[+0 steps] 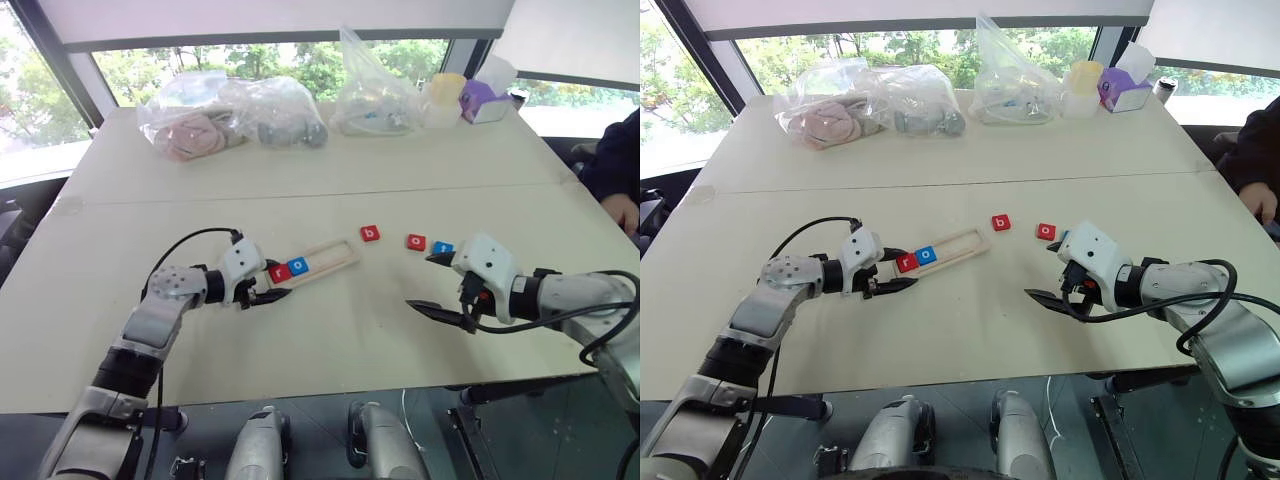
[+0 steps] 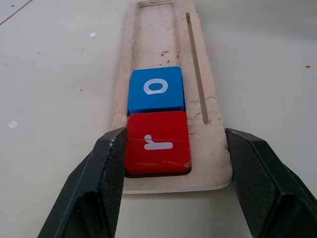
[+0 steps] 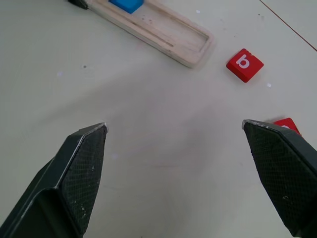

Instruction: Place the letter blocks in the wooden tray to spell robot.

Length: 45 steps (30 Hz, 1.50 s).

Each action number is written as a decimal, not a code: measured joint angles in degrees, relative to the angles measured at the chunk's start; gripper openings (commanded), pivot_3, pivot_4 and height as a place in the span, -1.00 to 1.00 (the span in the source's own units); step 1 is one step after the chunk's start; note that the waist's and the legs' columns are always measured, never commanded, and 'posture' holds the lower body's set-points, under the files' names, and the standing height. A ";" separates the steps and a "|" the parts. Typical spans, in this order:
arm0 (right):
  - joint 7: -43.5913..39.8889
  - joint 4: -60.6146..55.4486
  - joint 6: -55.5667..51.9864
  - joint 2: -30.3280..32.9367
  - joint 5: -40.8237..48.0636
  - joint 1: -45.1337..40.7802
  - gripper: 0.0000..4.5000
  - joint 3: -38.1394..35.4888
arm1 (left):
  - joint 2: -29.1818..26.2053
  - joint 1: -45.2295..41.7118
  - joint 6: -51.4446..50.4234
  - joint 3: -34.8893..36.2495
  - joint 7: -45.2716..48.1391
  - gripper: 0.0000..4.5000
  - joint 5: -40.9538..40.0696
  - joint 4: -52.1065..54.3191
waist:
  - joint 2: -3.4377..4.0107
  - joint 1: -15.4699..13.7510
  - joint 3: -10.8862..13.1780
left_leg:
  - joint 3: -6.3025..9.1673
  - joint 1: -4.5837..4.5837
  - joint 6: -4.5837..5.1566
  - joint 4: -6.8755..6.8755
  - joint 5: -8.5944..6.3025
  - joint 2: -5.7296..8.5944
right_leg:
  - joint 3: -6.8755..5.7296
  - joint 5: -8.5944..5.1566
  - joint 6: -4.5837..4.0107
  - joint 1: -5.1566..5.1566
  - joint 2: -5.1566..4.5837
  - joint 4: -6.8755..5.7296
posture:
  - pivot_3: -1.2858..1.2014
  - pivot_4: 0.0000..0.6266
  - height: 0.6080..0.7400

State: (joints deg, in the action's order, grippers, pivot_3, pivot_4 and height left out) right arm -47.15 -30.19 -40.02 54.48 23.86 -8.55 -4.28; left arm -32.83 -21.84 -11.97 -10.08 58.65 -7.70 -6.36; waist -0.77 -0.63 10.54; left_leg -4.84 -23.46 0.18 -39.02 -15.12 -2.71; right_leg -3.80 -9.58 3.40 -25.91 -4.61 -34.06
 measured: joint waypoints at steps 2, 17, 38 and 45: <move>0.02 0.01 0.11 -0.10 -0.08 -0.45 1.00 0.09 | -1.11 1.90 -0.12 -0.07 2.23 0.10 -1.21 2.68 | 0.00 -0.04 0.00 | -0.02 -0.07 0.00 0.02 0.00 0.00 | 0.00 -0.01 0.00 -0.09 -0.01 0.00 | 0.03 -0.52 1.00; 0.07 0.08 0.49 -1.62 -0.65 -2.37 1.00 2.08 | -5.31 7.20 7.36 -4.42 9.92 0.10 -2.15 9.99 | -0.01 -0.14 0.02 | -0.05 -0.37 -0.01 0.00 -0.01 0.00 | 0.00 -0.01 0.01 -0.40 -0.07 0.07 | 0.03 -0.52 1.00; -0.20 0.16 0.50 -1.63 -1.20 -3.09 1.00 3.36 | -4.72 8.81 12.36 -4.91 8.85 0.98 -1.63 7.81 | 0.06 -0.08 -0.03 | -0.06 -0.39 -0.13 -0.10 -0.08 -0.02 | 0.00 -0.01 0.01 -0.39 -0.09 0.11 | 0.03 -0.52 1.00; 1.12 2.65 1.02 -5.15 -1.68 -6.34 1.00 3.86 | -4.72 10.78 12.23 -3.81 7.27 0.98 -2.59 9.52 | 0.07 0.05 -0.03 | -0.07 -0.40 -0.15 -0.07 -0.09 -0.05 | 0.00 -0.01 0.01 -0.44 -0.07 0.10 | 0.03 -0.52 1.00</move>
State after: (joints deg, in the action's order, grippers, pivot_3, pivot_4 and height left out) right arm -46.03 -27.54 -39.00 49.32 22.17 -14.89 -0.43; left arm -37.55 -11.06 0.26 -13.89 65.92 -10.29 3.16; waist -0.70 -0.59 10.51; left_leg -4.92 -23.85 0.03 -39.09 -15.21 -2.76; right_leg -3.79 -9.59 3.41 -26.35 -4.68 -33.96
